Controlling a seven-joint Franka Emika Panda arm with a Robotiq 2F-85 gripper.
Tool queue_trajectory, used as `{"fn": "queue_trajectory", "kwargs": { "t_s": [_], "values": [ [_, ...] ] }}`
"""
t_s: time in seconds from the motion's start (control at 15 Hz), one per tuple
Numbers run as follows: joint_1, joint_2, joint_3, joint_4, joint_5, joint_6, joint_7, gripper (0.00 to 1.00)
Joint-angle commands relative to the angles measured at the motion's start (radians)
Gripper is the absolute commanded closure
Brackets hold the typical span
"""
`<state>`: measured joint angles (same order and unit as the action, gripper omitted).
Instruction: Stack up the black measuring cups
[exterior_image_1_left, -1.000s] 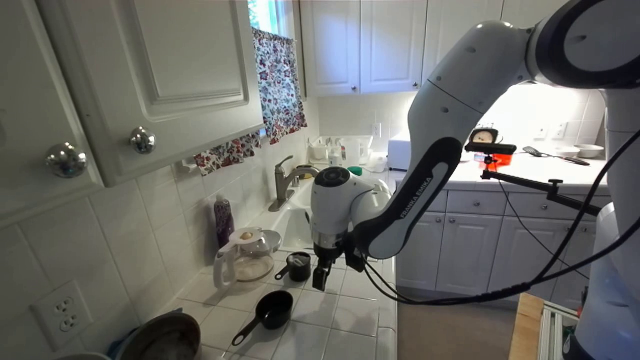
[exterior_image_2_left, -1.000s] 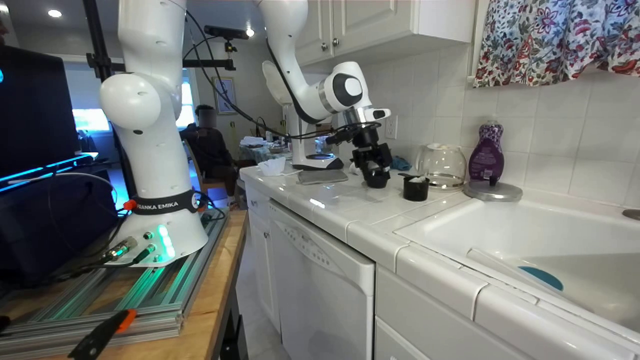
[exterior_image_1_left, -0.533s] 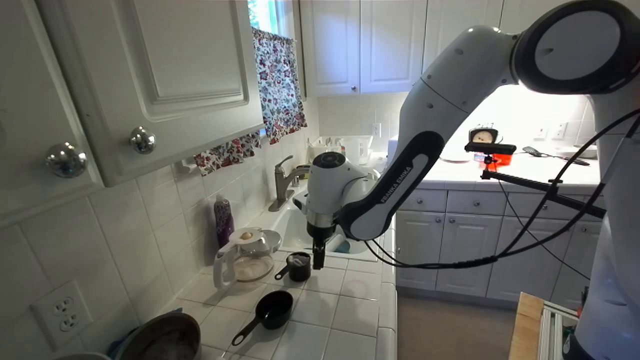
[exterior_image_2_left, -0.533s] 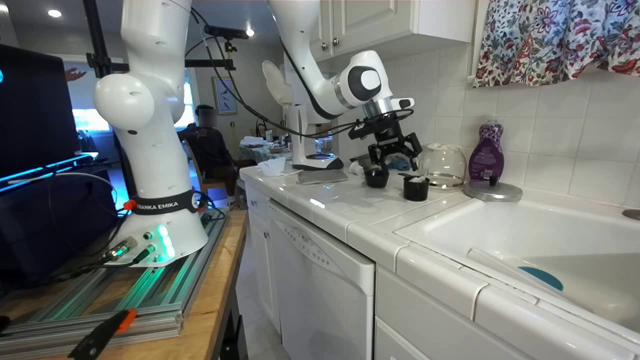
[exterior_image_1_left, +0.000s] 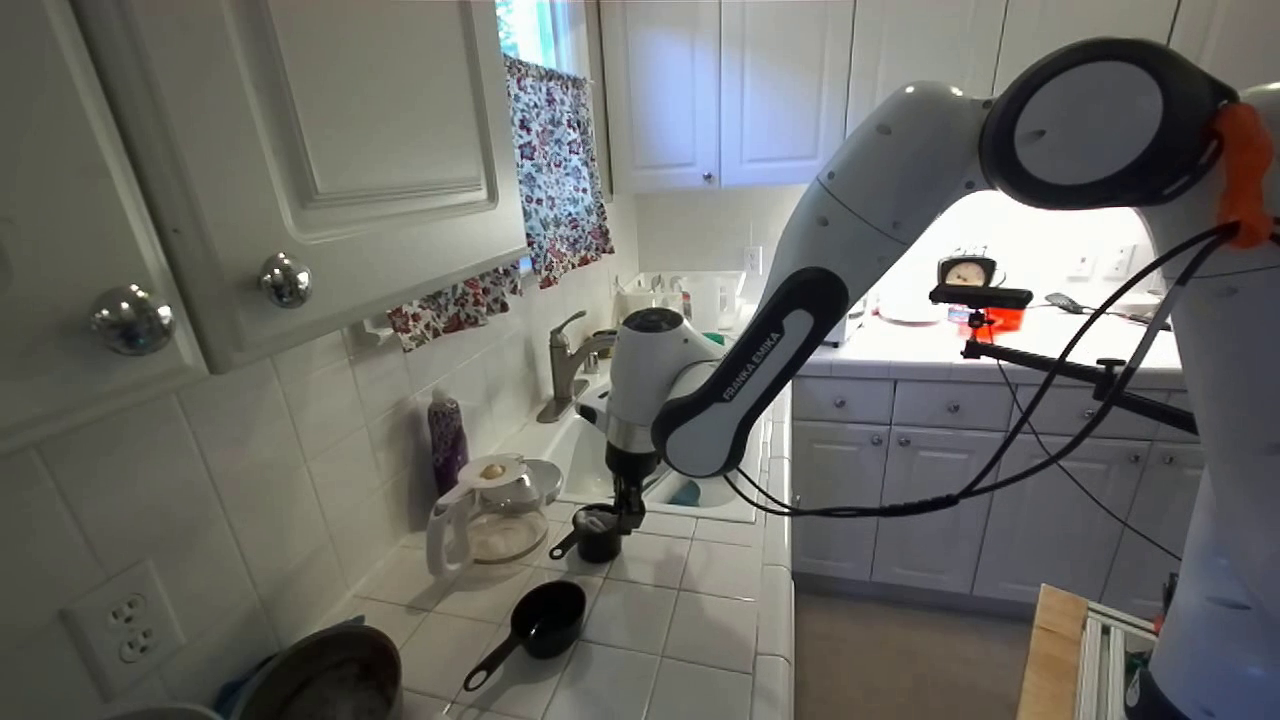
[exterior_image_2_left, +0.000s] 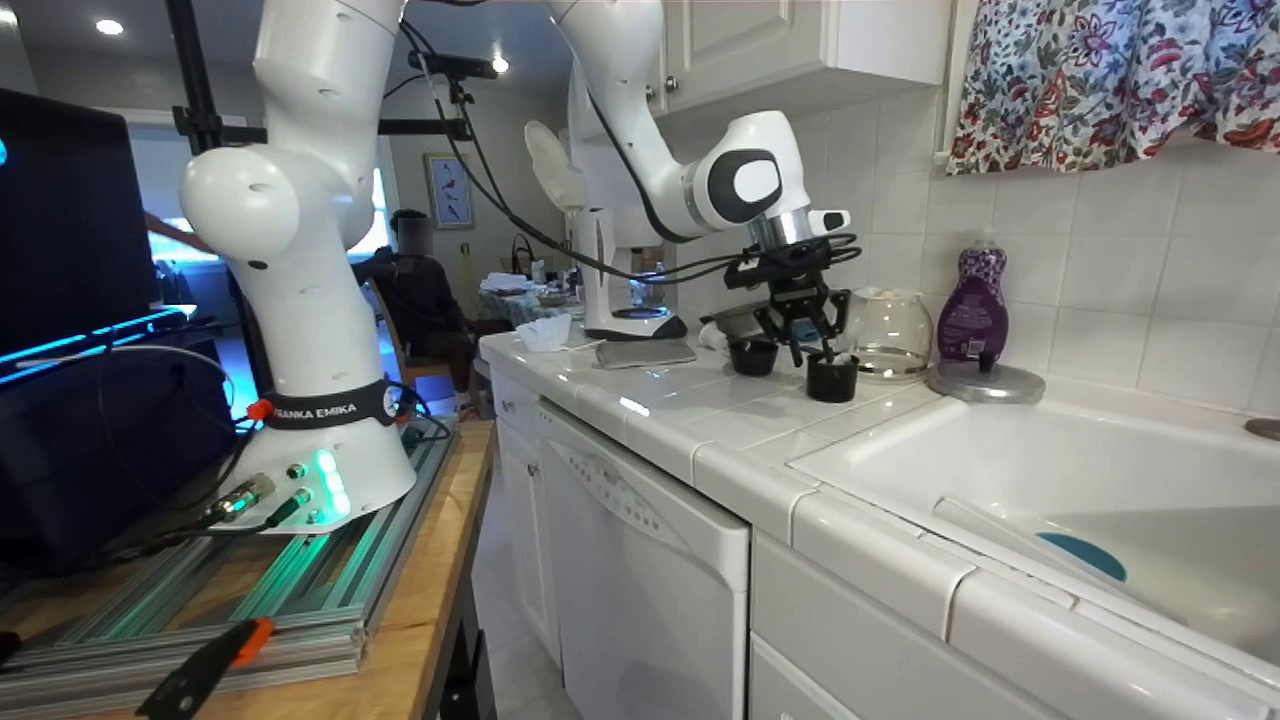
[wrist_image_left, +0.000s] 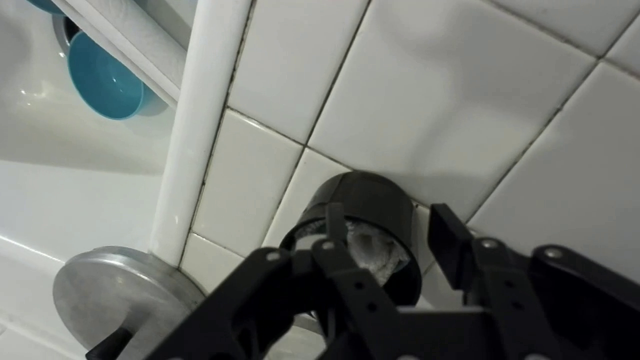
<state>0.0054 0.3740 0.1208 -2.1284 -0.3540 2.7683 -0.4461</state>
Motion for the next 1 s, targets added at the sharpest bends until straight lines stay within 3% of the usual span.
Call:
{"fn": "queue_trajectory", "kwargs": {
  "t_s": [0.0, 0.2, 0.4, 0.47, 0.6, 0.93],
  "values": [
    [-0.036, 0.028, 0.035, 0.023, 0.063, 0.002, -0.096, 0.83],
    [-0.048, 0.025, 0.042, 0.022, 0.079, 0.003, -0.124, 1.0],
    [-0.051, 0.017, 0.046, 0.016, 0.088, 0.0, -0.131, 1.0],
    [-0.051, 0.015, 0.047, 0.015, 0.089, 0.002, -0.132, 0.74],
    [-0.051, 0.01, 0.047, 0.013, 0.091, 0.002, -0.131, 0.68],
    [-0.049, 0.005, 0.059, 0.019, 0.083, 0.0, -0.164, 0.34]
  ]
}}
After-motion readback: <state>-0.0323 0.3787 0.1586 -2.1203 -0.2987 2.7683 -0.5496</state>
